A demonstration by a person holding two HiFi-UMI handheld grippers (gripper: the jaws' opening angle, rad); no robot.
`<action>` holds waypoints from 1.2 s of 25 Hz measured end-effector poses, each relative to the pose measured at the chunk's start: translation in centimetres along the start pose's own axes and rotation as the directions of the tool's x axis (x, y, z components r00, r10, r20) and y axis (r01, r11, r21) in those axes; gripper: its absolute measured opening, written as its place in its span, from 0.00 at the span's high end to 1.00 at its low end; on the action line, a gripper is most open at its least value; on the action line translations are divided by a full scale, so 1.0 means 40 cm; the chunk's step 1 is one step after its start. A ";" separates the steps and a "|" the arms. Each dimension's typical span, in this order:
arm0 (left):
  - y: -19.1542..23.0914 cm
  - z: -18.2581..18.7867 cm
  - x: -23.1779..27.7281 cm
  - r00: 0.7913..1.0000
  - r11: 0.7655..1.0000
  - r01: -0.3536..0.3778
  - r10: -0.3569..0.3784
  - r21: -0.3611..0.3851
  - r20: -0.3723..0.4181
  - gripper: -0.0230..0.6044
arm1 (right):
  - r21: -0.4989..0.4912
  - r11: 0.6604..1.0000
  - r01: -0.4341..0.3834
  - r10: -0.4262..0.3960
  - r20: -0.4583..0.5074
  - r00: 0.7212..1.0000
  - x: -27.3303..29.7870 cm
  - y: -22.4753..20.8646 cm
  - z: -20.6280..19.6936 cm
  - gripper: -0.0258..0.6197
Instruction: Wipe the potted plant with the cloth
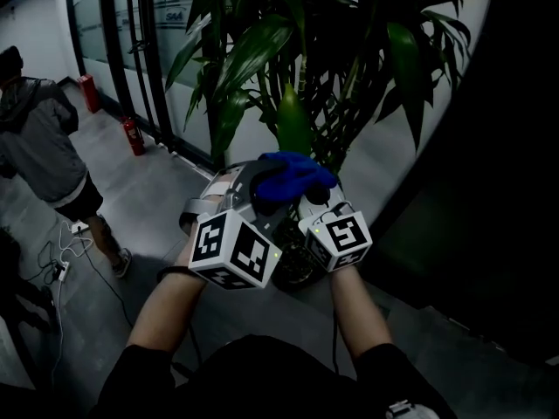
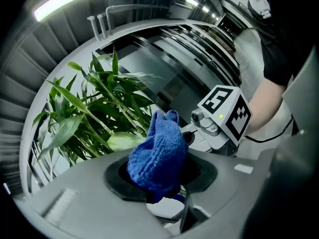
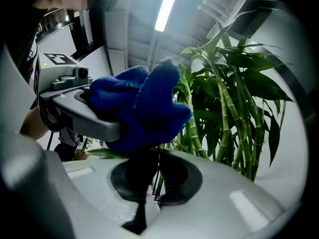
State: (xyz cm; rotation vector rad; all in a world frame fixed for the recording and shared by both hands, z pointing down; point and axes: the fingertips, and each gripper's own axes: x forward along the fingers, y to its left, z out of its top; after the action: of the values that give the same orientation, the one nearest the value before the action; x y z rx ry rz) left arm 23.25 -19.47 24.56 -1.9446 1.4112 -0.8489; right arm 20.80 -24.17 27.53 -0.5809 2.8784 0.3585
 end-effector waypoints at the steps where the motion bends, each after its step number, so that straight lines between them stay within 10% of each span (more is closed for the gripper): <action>1: -0.006 0.000 -0.002 1.000 1.000 0.009 -0.009 -0.018 0.004 0.72 | 0.003 1.000 0.000 0.000 -0.001 1.000 -0.003 -0.001 -0.002 0.96; 22: -0.096 -0.087 -0.034 0.999 0.974 -0.041 0.037 -0.224 -0.024 0.72 | 0.081 0.996 -0.034 0.036 -0.026 0.999 -0.076 0.020 -0.070 0.96; 30: -0.154 -0.118 -0.055 0.999 0.930 -0.054 0.050 -0.365 -0.022 0.72 | 0.126 0.989 -0.074 0.079 -0.034 0.996 -0.114 0.054 -0.109 0.96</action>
State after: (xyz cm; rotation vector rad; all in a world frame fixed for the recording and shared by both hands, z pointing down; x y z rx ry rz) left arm 22.72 -16.13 31.88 -2.1611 1.7188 -0.6047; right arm 23.51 -21.78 33.13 -0.4613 2.9404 0.1778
